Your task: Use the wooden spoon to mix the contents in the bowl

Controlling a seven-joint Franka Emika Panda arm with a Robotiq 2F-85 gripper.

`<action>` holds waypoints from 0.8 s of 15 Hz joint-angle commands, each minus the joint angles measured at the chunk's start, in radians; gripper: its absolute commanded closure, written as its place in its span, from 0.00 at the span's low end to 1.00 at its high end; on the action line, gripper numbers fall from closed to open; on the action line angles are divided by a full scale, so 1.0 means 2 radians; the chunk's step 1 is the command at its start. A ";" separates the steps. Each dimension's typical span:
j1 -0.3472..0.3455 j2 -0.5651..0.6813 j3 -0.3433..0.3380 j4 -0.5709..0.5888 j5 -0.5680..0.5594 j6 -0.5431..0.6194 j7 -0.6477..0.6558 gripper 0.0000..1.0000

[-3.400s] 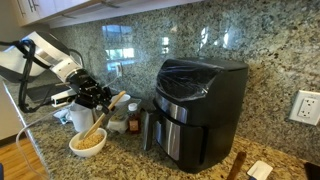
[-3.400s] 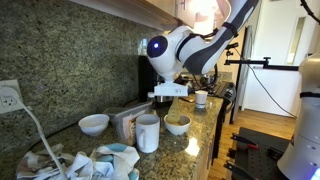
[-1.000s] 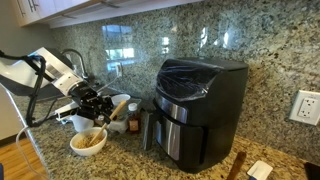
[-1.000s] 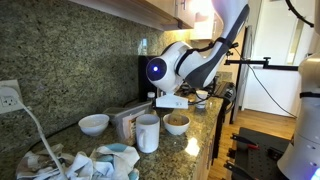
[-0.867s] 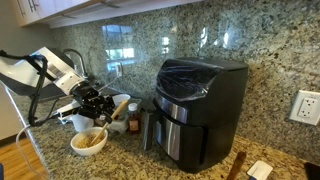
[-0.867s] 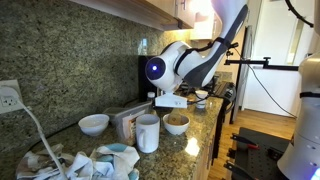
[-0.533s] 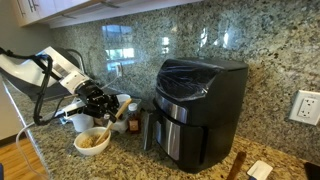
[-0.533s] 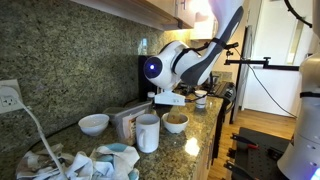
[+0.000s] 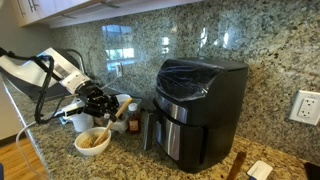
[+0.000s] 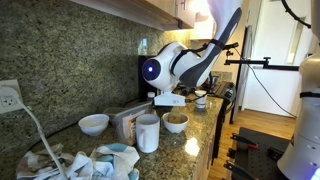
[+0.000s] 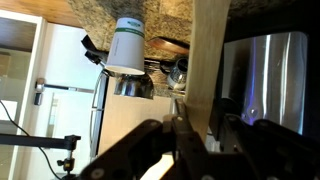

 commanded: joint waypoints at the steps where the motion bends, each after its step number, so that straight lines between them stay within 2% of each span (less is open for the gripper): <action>1: -0.005 0.005 0.007 0.012 0.006 0.018 -0.029 0.93; 5: -0.003 0.008 0.006 0.025 0.004 0.018 -0.027 0.93; 12: 0.005 0.013 0.005 0.025 -0.021 -0.024 -0.030 0.93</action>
